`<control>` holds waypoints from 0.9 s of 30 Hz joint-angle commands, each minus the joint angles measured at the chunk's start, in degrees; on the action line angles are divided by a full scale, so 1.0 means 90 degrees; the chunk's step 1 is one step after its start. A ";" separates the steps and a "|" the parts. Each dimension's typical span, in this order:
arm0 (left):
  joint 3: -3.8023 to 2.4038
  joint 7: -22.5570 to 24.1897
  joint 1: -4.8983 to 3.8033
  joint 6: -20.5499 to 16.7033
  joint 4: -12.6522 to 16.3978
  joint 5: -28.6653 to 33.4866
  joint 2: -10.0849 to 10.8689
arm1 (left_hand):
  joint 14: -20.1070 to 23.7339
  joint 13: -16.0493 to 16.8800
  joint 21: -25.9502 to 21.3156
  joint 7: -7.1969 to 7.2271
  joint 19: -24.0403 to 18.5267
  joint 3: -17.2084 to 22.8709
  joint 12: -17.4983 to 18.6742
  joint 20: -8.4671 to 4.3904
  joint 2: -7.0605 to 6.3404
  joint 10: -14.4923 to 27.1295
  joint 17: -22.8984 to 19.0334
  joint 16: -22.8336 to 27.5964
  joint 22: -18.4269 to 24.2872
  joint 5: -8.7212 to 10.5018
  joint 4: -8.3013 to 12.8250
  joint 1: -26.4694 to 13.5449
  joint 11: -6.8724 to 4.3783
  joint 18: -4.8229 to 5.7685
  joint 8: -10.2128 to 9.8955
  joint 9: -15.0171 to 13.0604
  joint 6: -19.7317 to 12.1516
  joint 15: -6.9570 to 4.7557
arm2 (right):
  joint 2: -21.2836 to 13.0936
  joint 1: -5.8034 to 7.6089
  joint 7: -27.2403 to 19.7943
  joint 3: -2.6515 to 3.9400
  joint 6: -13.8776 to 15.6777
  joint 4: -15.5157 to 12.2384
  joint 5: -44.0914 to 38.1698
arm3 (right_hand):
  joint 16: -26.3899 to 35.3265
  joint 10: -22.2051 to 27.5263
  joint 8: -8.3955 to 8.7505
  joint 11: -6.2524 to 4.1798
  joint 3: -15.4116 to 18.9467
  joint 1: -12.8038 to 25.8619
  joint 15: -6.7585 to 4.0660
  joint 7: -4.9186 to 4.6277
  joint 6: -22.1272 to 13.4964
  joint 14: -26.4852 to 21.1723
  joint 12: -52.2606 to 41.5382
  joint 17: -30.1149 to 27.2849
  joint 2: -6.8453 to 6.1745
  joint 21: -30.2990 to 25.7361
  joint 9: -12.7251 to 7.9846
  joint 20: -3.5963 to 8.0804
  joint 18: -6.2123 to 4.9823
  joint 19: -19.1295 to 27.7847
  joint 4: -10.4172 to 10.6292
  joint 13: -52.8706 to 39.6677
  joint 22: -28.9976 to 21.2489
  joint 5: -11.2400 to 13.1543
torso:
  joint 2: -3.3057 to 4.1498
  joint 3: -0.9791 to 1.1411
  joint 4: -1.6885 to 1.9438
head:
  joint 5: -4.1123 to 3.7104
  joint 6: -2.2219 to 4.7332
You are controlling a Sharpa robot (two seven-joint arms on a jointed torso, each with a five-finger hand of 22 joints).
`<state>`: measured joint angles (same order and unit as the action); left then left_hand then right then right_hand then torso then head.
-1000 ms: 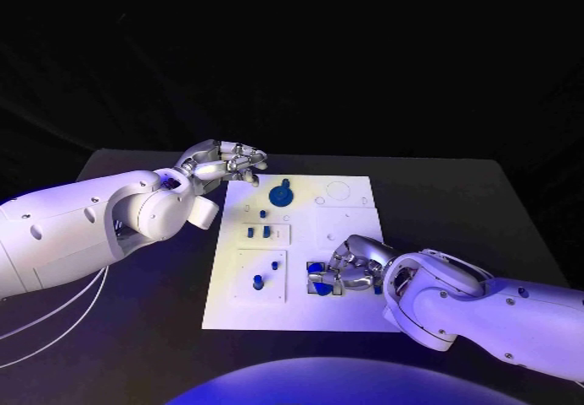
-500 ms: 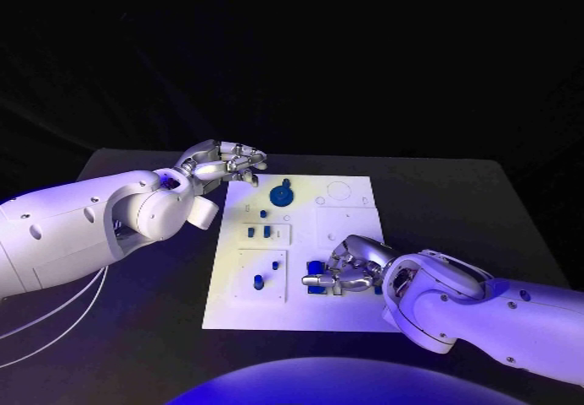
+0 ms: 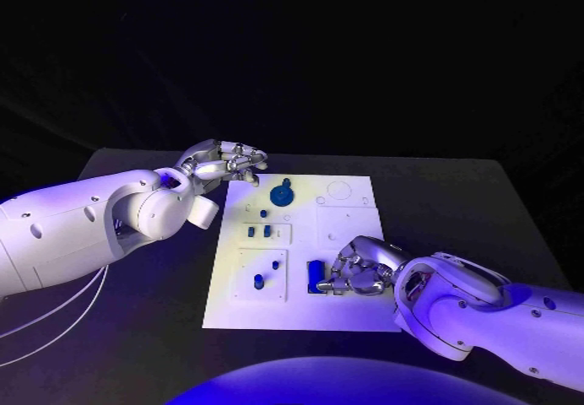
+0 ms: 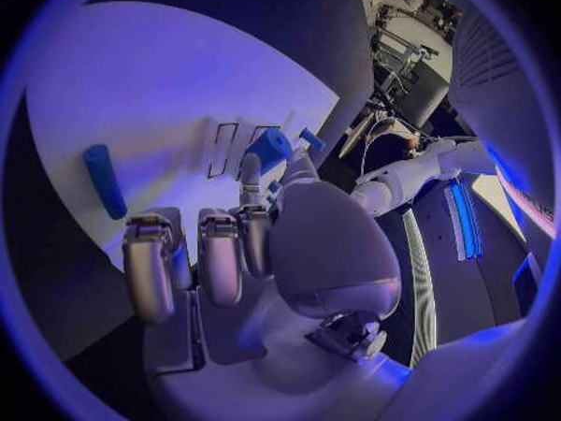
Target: Assemble the parts on the task board
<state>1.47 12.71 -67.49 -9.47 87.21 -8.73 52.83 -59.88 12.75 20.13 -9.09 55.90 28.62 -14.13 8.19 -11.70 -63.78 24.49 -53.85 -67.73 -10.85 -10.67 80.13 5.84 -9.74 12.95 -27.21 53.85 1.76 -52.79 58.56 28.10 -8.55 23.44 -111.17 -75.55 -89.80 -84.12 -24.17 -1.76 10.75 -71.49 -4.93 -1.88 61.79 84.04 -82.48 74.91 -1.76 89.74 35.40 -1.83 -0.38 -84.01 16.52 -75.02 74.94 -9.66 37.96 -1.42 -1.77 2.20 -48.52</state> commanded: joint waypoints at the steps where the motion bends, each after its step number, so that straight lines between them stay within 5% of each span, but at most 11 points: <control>1: -0.0004 0.0027 -0.0003 0.0097 0.0016 0.0031 -0.0008 | 0.0015 0.0006 -0.0020 0.0022 0.0016 0.0001 0.0026 0.0033 0.0028 0.0040 -0.0001 0.0023 0.0007 -0.0015 0.0047 -0.0015 -0.0011 -0.0068 0.0028 -0.0007 -0.0041 0.0050 | 0.0000 -0.0006 -0.0144 -0.0001 -0.0184 0.0001 -0.0116 | -0.0022 -0.0264 -0.0034 -0.0041 0.0037 -0.0077 -0.0038 0.0016 0.0022 0.0662 -0.0028 0.1677 0.0015 0.0029 0.0011 0.0063 0.0042 -0.0665 -0.0008 -0.1086 0.1673 -0.0023 | 0.0002 0.0003 0.0000 | 0.0002 0.0004; 18: -0.0003 0.0017 -0.0003 0.0093 0.0021 0.0028 -0.0004 | 0.0017 0.0010 -0.0019 0.0017 0.0019 0.0033 0.0023 0.0032 0.0062 0.0045 0.0000 0.0028 0.0009 -0.0043 0.0066 -0.0009 -0.0010 -0.0068 0.0031 -0.0009 -0.0049 0.0050 | 0.0209 -0.0004 -0.0064 0.0000 -0.0427 0.0300 -0.0101 | -0.0022 -0.0276 -0.0060 -0.0074 0.0135 -0.0389 -0.0064 0.0054 0.0061 0.0662 -0.0046 0.1677 0.0192 0.0029 0.0097 0.0086 0.0042 -0.0665 -0.0010 -0.1106 0.1673 -0.0136 | 0.0006 -0.0004 0.0019 | 0.0004 -0.0021; 27: -0.0003 0.0003 -0.0003 0.0109 0.0028 0.0007 0.0000 | 0.0033 0.0012 -0.0020 0.0011 0.0013 0.0051 0.0026 0.0033 0.0062 0.0060 -0.0001 0.0037 0.0010 -0.0100 0.0090 -0.0010 -0.0004 -0.0066 0.0029 -0.0009 -0.0066 0.0054 | 0.0211 -0.0002 -0.0217 0.0000 -0.0697 0.0321 0.0011 | -0.0022 -0.0284 -0.0059 -0.0055 0.0412 -0.0376 -0.0054 0.0029 0.0052 0.0662 -0.0066 0.1677 0.0182 0.0029 0.0170 0.0084 0.0042 -0.0665 0.0017 -0.1126 0.1673 0.0180 | 0.0003 -0.0005 0.0010 | 0.0019 -0.0026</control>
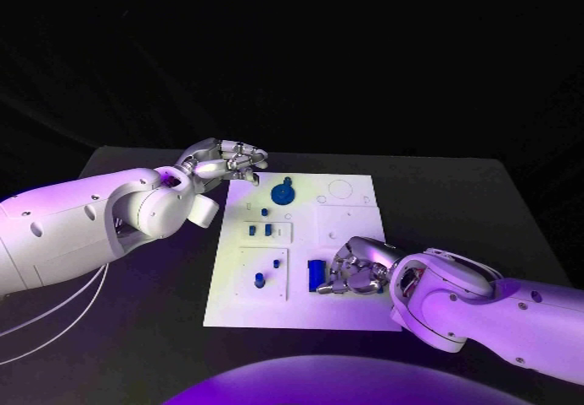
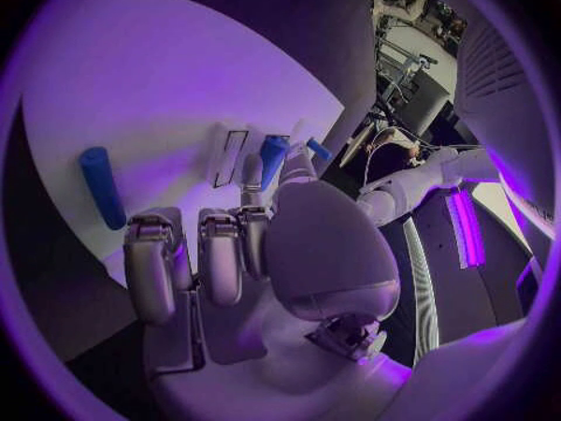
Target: Assemble the parts on the task board
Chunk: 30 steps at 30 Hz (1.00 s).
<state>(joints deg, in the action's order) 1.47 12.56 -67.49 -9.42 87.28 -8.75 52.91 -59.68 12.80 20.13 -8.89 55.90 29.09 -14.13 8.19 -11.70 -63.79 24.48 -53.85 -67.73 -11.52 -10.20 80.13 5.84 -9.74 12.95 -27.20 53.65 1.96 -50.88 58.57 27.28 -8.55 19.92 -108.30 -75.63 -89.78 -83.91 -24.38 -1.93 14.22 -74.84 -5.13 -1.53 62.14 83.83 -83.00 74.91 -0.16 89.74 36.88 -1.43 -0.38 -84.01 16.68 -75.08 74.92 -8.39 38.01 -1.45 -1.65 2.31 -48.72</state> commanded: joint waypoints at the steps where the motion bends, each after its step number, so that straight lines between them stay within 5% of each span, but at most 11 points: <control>1: -0.0004 0.0019 -0.0003 0.0105 0.0021 0.0007 -0.0008 | 0.0011 0.0007 -0.0020 -0.0012 0.0013 0.0002 0.0026 0.0033 0.0061 0.0061 -0.0001 0.0038 0.0010 -0.0036 0.0044 -0.0008 -0.0004 -0.0065 0.0029 -0.0010 -0.0045 0.0031 | -0.0005 -0.0004 -0.0127 0.0001 -0.0315 0.0003 0.0023 | -0.0025 -0.0308 -0.0035 -0.0035 0.0027 -0.0004 -0.0032 -0.0010 0.0013 0.0685 -0.0008 0.1677 0.0004 0.0029 0.0005 0.0040 0.0043 -0.0666 -0.0001 -0.1119 0.1675 0.0039 | -0.0003 -0.0001 -0.0002 | 0.0006 -0.0006; 9: -0.0004 0.0017 -0.0003 0.0103 0.0021 0.0003 -0.0002 | 0.0011 0.0007 -0.0020 -0.0012 0.0013 0.0002 0.0026 0.0033 0.0061 0.0061 -0.0001 0.0038 0.0010 -0.0036 0.0044 -0.0008 -0.0004 -0.0065 0.0029 -0.0010 -0.0045 0.0031 | -0.0050 -0.0002 -0.0133 0.0001 -0.0116 -0.0022 0.0027 | -0.0025 -0.0310 -0.0036 -0.0034 0.0051 -0.0002 -0.0031 -0.0010 0.0013 0.0685 -0.0013 0.1677 0.0005 0.0029 0.0012 0.0039 0.0043 -0.0666 -0.0002 -0.1123 0.1675 0.0056 | -0.0001 0.0001 0.0004 | 0.0005 -0.0011; 18: -0.0004 0.0017 -0.0003 0.0089 0.0017 0.0001 0.0007 | 0.0011 0.0007 -0.0020 -0.0012 0.0013 0.0002 0.0026 0.0033 0.0061 0.0061 -0.0001 0.0038 0.0010 -0.0036 0.0044 -0.0008 -0.0004 -0.0065 0.0029 -0.0010 -0.0045 0.0031 | -0.0550 0.0108 -0.0295 0.0004 0.0813 -0.0409 0.0337 | -0.0009 -0.0289 0.0063 0.0037 0.0245 0.0005 0.0023 -0.0101 -0.0269 0.0677 0.0007 0.1640 0.0030 0.0029 0.0079 0.0001 0.0043 -0.0666 -0.0007 -0.1115 0.1675 -0.0061 | -0.0008 0.0000 -0.0008 | 0.0000 -0.0002; 27: -0.0004 0.0019 -0.0003 0.0077 0.0014 -0.0003 -0.0025 | 0.0013 0.0010 -0.0018 -0.0015 0.0012 0.0009 0.0024 0.0032 0.0057 0.0064 0.0000 0.0039 0.0008 -0.0059 0.0063 -0.0004 -0.0003 -0.0066 0.0031 -0.0012 -0.0048 0.0032 | -0.1360 0.0264 -0.0363 -0.0001 0.0675 -0.0525 0.0303 | 0.0006 -0.0238 0.0213 0.0103 0.0378 -0.0175 0.0080 -0.0177 -0.0475 0.0669 0.0088 0.1605 0.0124 0.0029 0.0064 -0.0052 0.0043 -0.0666 -0.0018 -0.1065 0.1675 -0.0253 | 0.0005 -0.0005 0.0010 | -0.0131 0.0026; 30: -0.0004 0.0023 -0.0003 0.0083 0.0015 -0.0007 -0.0043 | 0.0013 0.0010 -0.0018 -0.0015 0.0012 0.0009 0.0024 0.0032 0.0057 0.0064 0.0000 0.0039 0.0008 -0.0059 0.0063 -0.0004 -0.0003 -0.0066 0.0031 -0.0012 -0.0048 0.0032 | -0.1500 0.0241 -0.0293 -0.0010 0.0568 -0.0485 0.0132 | 0.0009 -0.0235 0.0233 0.0111 0.0393 -0.0188 0.0087 -0.0186 -0.0492 0.0667 0.0093 0.1598 0.0134 0.0029 0.0057 -0.0058 0.0043 -0.0666 -0.0016 -0.1063 0.1675 -0.0261 | 0.0001 -0.0001 -0.0012 | -0.0126 0.0023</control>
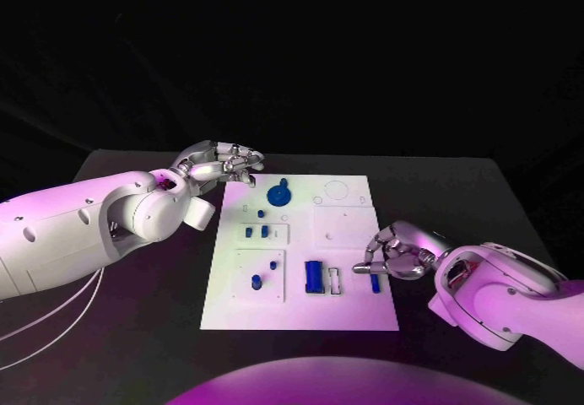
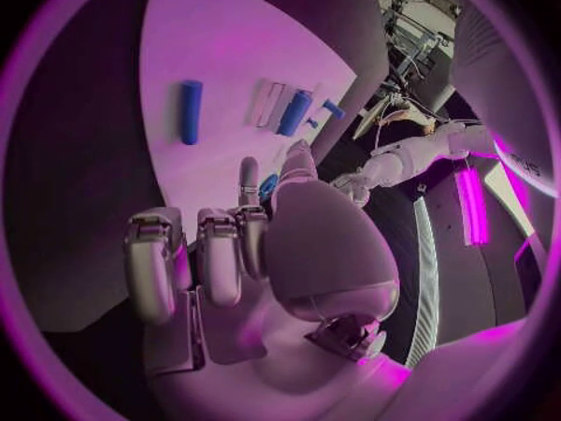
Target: Assemble the parts on the task board
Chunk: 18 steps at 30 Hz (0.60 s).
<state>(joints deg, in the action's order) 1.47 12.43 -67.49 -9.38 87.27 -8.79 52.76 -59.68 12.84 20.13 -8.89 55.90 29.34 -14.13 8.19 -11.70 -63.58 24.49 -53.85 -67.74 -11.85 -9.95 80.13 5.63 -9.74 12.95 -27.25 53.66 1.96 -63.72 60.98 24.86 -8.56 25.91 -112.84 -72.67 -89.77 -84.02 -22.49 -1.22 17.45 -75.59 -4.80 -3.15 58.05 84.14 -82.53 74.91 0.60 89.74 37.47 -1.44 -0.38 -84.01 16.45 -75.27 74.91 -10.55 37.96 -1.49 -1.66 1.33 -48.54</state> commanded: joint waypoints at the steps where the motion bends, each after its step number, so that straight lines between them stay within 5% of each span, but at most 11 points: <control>1: -0.0004 0.0039 -0.0003 0.0081 0.0015 -0.0003 -0.0033 | 0.0014 0.0006 -0.0018 -0.0015 0.0012 -0.0018 0.0024 0.0032 0.0057 0.0041 0.0000 0.0040 0.0009 -0.0022 0.0036 -0.0005 0.0021 -0.0066 0.0031 -0.0007 -0.0049 0.0032 | -0.0117 -0.0052 0.0018 -0.0011 -0.0127 0.0032 -0.0291 | 0.0009 -0.0223 0.0023 0.0032 0.0034 -0.0107 0.0051 -0.0005 -0.0037 0.0632 0.0041 0.1598 0.0052 0.0029 -0.0008 -0.0058 0.0043 -0.0666 0.0009 -0.1041 0.1677 -0.0022 | 0.0005 0.0006 -0.0017 | -0.0032 0.0001; 10: -0.0004 0.0057 -0.0002 0.0080 0.0019 -0.0007 -0.0036 | 0.0014 0.0007 -0.0016 -0.0016 0.0012 -0.0015 0.0022 0.0032 0.0053 0.0041 0.0001 0.0040 0.0008 -0.0030 0.0047 -0.0004 0.0021 -0.0065 0.0034 -0.0009 -0.0048 0.0032 | -0.0254 -0.0340 0.0349 -0.0022 -0.0232 0.0080 -0.1061 | 0.0020 -0.0189 0.0034 0.0036 0.0071 -0.0164 0.0059 -0.0004 0.0001 0.0626 0.0107 0.1572 0.0070 0.0029 -0.0009 -0.0070 0.0043 -0.0666 0.0005 -0.0998 0.1677 -0.0076 | 0.0006 0.0011 -0.0010 | -0.0095 -0.0008; 18: -0.0004 0.0062 -0.0002 0.0082 0.0022 -0.0008 -0.0027 | 0.0014 0.0007 -0.0016 -0.0016 0.0012 -0.0015 0.0022 0.0032 0.0053 0.0041 0.0001 0.0040 0.0008 -0.0030 0.0047 -0.0004 0.0021 -0.0065 0.0034 -0.0009 -0.0048 0.0032 | -0.0166 -0.0436 0.0463 -0.0024 -0.0262 0.0158 -0.1325 | 0.0020 -0.0188 0.0039 0.0037 0.0090 -0.0174 0.0060 -0.0004 0.0012 0.0627 0.0108 0.1574 0.0066 0.0029 -0.0011 -0.0073 0.0043 -0.0666 0.0007 -0.0998 0.1677 -0.0097 | 0.0005 0.0004 0.0005 | -0.0110 -0.0009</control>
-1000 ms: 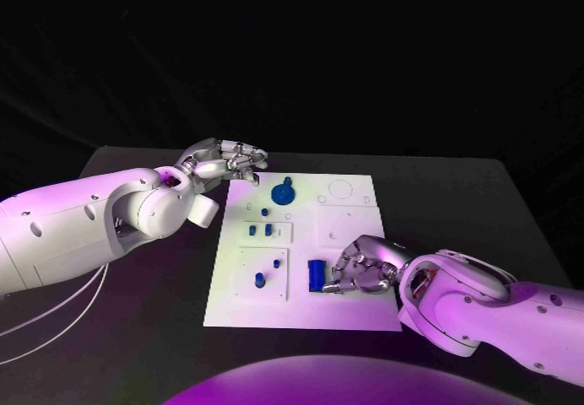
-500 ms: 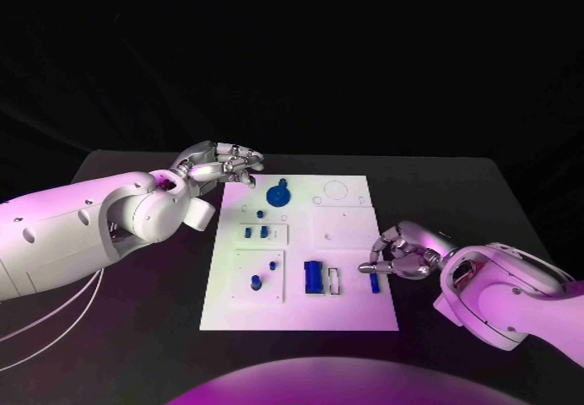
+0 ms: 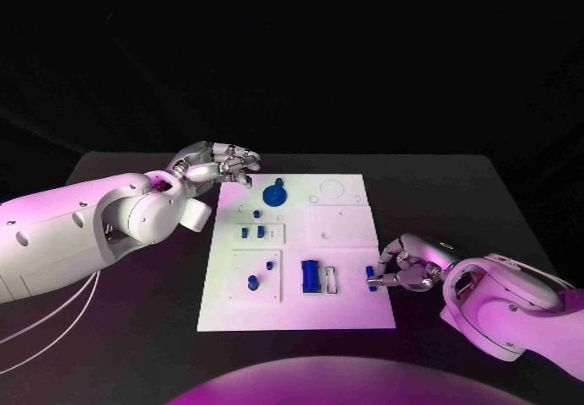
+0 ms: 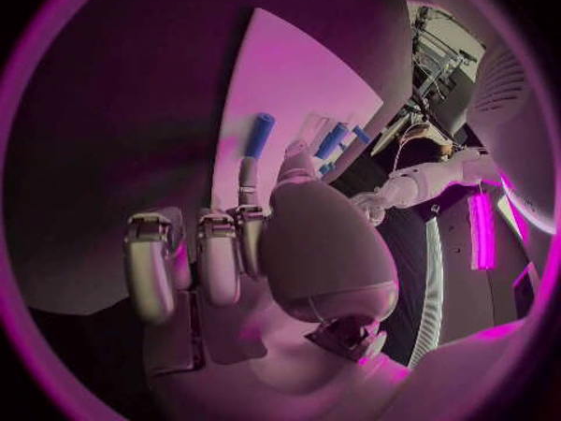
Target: Assemble the parts on the task board
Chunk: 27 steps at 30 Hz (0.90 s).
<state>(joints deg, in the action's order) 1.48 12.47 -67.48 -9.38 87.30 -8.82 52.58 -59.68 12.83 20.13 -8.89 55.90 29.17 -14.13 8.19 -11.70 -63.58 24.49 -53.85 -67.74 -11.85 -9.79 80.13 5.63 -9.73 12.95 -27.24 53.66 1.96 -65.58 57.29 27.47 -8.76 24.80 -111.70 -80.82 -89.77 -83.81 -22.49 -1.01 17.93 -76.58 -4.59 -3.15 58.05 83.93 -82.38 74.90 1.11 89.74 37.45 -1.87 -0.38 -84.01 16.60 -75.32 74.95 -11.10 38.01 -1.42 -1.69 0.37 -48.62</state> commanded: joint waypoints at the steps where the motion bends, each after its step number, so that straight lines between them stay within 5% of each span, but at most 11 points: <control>1: -0.0004 0.0058 -0.0002 0.0083 0.0020 -0.0004 -0.0006 | 0.0014 0.0008 -0.0016 -0.0016 0.0012 0.0003 0.0022 0.0032 0.0053 0.0041 0.0001 0.0040 0.0008 -0.0030 0.0030 -0.0004 0.0021 -0.0066 0.0034 -0.0009 -0.0048 0.0032 | 0.0064 -0.0039 0.0181 -0.0002 -0.0138 0.0053 -0.0436 | 0.0019 -0.0208 0.0042 0.0013 0.0046 -0.0072 0.0036 -0.0004 0.0018 0.0651 0.0096 0.1575 0.0005 0.0029 -0.0009 -0.0026 0.0043 -0.0666 -0.0010 -0.0988 0.1673 -0.0045 | 0.0000 -0.0005 0.0012 | -0.0005 -0.0003; 15: -0.0004 0.0060 -0.0002 0.0096 0.0024 -0.0004 0.0010 | 0.0014 0.0008 -0.0016 -0.0016 0.0012 0.0003 0.0022 0.0032 0.0053 0.0041 0.0001 0.0040 0.0008 -0.0030 0.0030 -0.0004 0.0021 -0.0066 0.0034 -0.0009 -0.0048 0.0032 | 0.0443 -0.0241 0.0197 -0.0002 -0.0114 0.0413 -0.0638 | 0.0016 -0.0208 0.0157 0.0009 0.0174 -0.0462 0.0035 0.0000 0.0071 0.0653 0.0099 0.1583 0.0054 0.0029 -0.0060 -0.0034 0.0043 -0.0666 -0.0041 -0.0990 0.1673 -0.0169 | 0.0004 0.0005 -0.0005 | 0.0025 -0.0002; 21: -0.0004 0.0058 -0.0002 0.0100 0.0024 -0.0004 0.0016 | 0.0014 0.0012 -0.0013 -0.0020 0.0011 0.0005 0.0018 0.0033 0.0055 0.0041 0.0002 0.0040 0.0006 -0.0035 0.0038 -0.0019 0.0024 -0.0065 0.0038 -0.0012 -0.0049 0.0034 | 0.0569 -0.0315 0.0215 -0.0002 -0.0175 0.0524 -0.0711 | 0.0014 -0.0197 0.0307 -0.0013 0.0237 -0.1181 0.0015 0.0022 0.0146 0.0654 0.0118 0.1589 0.0200 0.0029 -0.0142 -0.0016 0.0043 -0.0666 -0.0103 -0.0982 0.1673 -0.0323 | 0.0003 0.0003 0.0007 | 0.0021 -0.0010; 24: -0.0004 0.0057 -0.0002 0.0099 0.0023 -0.0004 0.0019 | 0.0014 0.0012 -0.0013 -0.0020 0.0011 0.0005 0.0018 0.0033 0.0055 0.0041 0.0002 0.0040 0.0006 -0.0035 0.0038 -0.0019 0.0024 -0.0065 0.0038 -0.0012 -0.0049 0.0034 | 0.0592 -0.0330 0.0230 -0.0002 -0.0199 0.0546 -0.0730 | 0.0011 -0.0184 0.0435 -0.0046 -0.0164 -0.1863 -0.0020 0.0053 0.0208 0.0655 0.0128 0.1596 0.0339 0.0029 -0.0243 0.0018 0.0043 -0.0666 -0.0190 -0.0982 0.1673 0.0060 | 0.0000 0.0000 0.0001 | 0.0027 -0.0017; 26: -0.0004 0.0056 -0.0002 0.0100 0.0023 -0.0004 0.0020 | 0.0014 0.0012 -0.0013 -0.0020 0.0011 0.0005 0.0018 0.0033 0.0055 0.0041 0.0002 0.0040 0.0006 -0.0035 0.0038 -0.0019 0.0024 -0.0065 0.0038 -0.0012 -0.0049 0.0034 | 0.0598 -0.0335 0.0238 -0.0002 -0.0200 0.0544 -0.0736 | 0.0011 -0.0177 0.0569 -0.0044 -0.0598 -0.2132 -0.0016 0.0040 0.0303 0.0656 0.0127 0.1597 0.0223 0.0029 -0.0368 0.0031 0.0043 -0.0666 -0.0019 -0.0990 0.1673 0.0115 | -0.0001 0.0000 0.0000 | 0.0027 -0.0018; 27: -0.0004 0.0056 -0.0002 0.0101 0.0023 -0.0004 0.0020 | 0.0014 0.0012 -0.0013 -0.0020 0.0011 0.0005 0.0018 0.0033 0.0055 0.0041 0.0002 0.0040 0.0006 -0.0035 0.0038 -0.0019 0.0024 -0.0065 0.0038 -0.0012 -0.0049 0.0034 | 0.0600 -0.0337 0.0241 -0.0002 -0.0198 0.0541 -0.0737 | 0.0009 -0.0176 0.0626 -0.0045 -0.0856 -0.2210 -0.0018 0.0047 0.0363 0.0656 0.0126 0.1601 0.0133 0.0029 -0.0423 0.0029 0.0043 -0.0666 0.0015 -0.0994 0.1673 -0.0100 | -0.0001 0.0000 0.0001 | 0.0026 -0.0018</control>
<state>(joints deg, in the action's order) 1.48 12.49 -67.48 -9.34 87.35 -8.82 52.81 -59.68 12.89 20.13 -9.10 55.90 29.17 -14.13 8.19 -11.70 -63.58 24.49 -53.85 -67.74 -11.84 -9.80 80.13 5.63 -9.73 12.95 -27.30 53.45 1.96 -60.29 54.90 28.48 -8.26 25.54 -107.31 -86.69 -89.77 -83.76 -16.74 -0.70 11.29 -87.63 -4.27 -2.74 60.99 84.03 -80.82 74.90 -5.10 89.74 46.54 -1.86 -0.38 -84.01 16.66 -77.15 74.93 -11.02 38.04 -1.38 -1.66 0.59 -48.76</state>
